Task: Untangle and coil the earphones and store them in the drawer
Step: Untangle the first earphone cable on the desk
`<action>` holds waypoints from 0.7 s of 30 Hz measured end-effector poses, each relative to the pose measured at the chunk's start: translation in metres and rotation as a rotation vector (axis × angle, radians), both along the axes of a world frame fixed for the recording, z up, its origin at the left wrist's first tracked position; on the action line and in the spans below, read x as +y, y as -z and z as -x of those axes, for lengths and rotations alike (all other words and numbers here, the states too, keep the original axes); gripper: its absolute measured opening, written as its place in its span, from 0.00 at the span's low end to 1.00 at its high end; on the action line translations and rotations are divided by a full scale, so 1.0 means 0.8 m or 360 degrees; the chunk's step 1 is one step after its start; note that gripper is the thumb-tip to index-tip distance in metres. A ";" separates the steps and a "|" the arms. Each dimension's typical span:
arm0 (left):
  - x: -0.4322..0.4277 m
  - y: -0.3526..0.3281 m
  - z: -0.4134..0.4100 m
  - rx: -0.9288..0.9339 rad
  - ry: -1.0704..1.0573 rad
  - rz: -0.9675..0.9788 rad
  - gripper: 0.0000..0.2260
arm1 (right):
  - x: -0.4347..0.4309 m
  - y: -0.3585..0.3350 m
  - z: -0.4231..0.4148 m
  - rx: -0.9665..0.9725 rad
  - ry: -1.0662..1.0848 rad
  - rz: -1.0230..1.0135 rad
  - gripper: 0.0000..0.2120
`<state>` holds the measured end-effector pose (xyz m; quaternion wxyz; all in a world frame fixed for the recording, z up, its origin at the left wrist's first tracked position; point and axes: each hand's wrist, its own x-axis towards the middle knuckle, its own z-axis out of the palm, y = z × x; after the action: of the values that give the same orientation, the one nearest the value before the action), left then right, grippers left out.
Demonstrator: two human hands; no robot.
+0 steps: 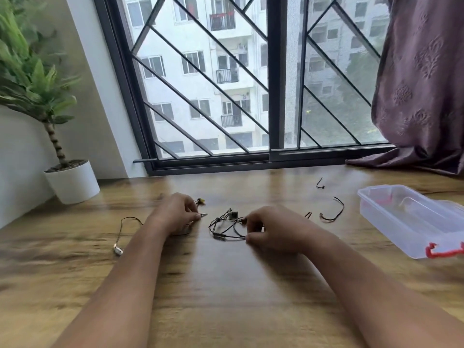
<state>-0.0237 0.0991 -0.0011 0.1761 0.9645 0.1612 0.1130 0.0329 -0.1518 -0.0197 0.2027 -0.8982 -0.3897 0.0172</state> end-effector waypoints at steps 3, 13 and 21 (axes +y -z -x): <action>0.000 0.003 -0.005 -0.0026 0.0001 -0.0169 0.07 | -0.003 -0.001 -0.005 -0.0078 0.0108 0.0055 0.05; -0.051 0.006 -0.010 -0.0011 0.0349 0.0048 0.07 | -0.029 -0.015 -0.023 -0.0063 0.0498 0.0204 0.01; -0.056 0.014 -0.014 -0.0243 0.0310 0.0378 0.05 | -0.031 -0.017 -0.027 -0.0025 0.0661 0.0014 0.21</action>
<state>-0.0123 0.0540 -0.0126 0.3106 0.9366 0.0654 0.1487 0.0546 -0.1766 -0.0064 0.1949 -0.9602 -0.1977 -0.0301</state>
